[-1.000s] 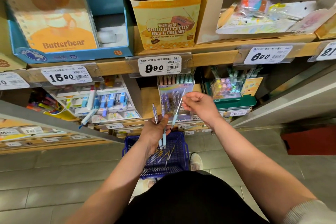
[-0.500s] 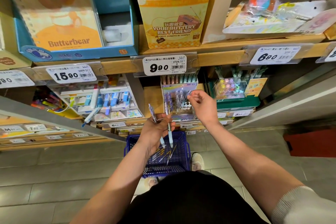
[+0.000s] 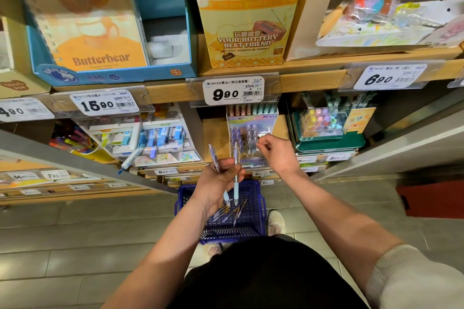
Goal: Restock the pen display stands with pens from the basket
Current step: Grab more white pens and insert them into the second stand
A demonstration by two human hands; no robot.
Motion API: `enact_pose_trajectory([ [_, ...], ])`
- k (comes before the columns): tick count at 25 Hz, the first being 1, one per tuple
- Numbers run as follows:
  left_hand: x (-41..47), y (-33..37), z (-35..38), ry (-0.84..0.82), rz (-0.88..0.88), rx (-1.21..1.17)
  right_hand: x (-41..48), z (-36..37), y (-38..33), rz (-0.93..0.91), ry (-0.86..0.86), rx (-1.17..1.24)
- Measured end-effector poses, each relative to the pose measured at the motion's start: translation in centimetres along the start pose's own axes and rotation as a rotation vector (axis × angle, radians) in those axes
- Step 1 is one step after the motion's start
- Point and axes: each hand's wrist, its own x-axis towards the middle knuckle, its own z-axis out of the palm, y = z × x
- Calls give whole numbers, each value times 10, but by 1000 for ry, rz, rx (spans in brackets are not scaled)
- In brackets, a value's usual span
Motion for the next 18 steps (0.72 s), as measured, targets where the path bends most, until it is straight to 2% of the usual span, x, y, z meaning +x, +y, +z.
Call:
enact_pose_trajectory([
  [4,0,1,2,-5,4,-13,0,-6,-2,128,-36,-22],
  [7,1,1,2,-11,19,-6,-14,-15,-11,141,42,158],
  [8,2,1,3,-15,20,7,-20,-19,-17,138,14,258],
  [11,2,-2,11,-46,7,42,-33,-31,-34,161,-285,502],
  [13,0,-5,15,-76,-2,48,-35,-32,-39,164,-392,563],
  [15,1,-6,16,-83,-3,59,-35,-32,-42,211,-374,637],
  [18,4,-4,14,-42,7,84,-35,-34,-42,284,-259,843],
])
